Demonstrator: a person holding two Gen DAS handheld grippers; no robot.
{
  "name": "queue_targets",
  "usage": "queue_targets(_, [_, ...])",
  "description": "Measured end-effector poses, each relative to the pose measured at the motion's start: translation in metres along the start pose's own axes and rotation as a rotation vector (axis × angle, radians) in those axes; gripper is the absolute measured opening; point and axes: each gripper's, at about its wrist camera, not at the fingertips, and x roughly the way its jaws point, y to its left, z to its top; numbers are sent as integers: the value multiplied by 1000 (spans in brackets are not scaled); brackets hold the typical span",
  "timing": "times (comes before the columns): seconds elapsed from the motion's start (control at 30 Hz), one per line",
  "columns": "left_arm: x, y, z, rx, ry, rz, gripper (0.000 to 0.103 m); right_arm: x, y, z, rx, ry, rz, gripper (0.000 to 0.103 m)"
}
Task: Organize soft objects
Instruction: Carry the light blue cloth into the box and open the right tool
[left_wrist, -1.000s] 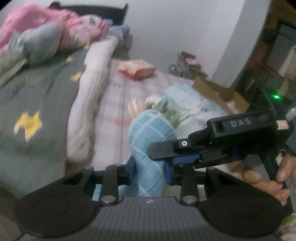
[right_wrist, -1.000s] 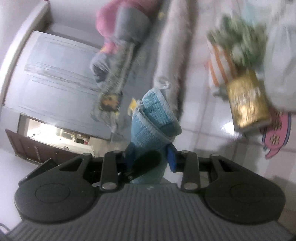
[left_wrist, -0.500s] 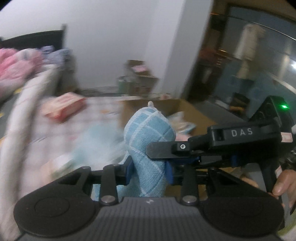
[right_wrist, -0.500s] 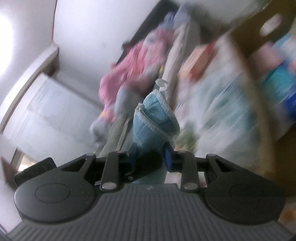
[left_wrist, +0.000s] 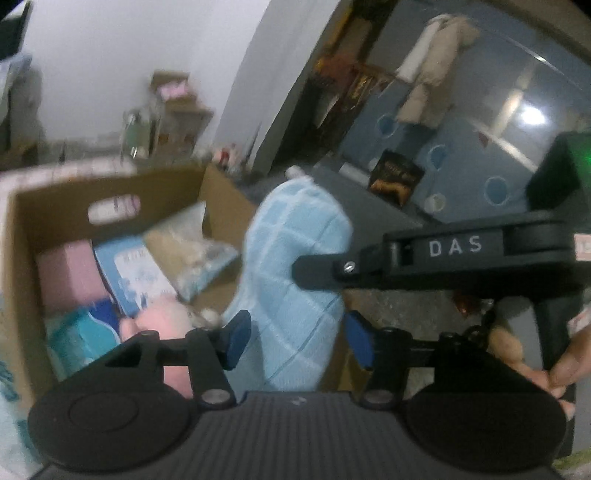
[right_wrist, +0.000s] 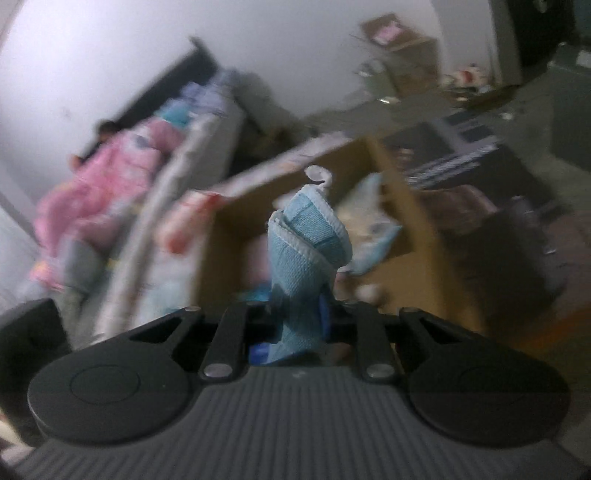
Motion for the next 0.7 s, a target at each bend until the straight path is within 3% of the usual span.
queue_targets(0.17, [4, 33, -4, -76, 44, 47, 58, 40, 4, 17, -139, 85, -130, 16])
queue_targets(0.5, [-39, 75, 3, -117, -7, 208, 58, 127, 42, 26, -430, 238, -311, 20])
queue_targets(0.6, [-45, 84, 3, -140, -7, 226, 58, 138, 50, 24, -482, 232, -347, 25])
queue_targets(0.7, [-50, 90, 3, -146, -16, 233, 59, 136, 48, 27, -448, 199, -338, 30])
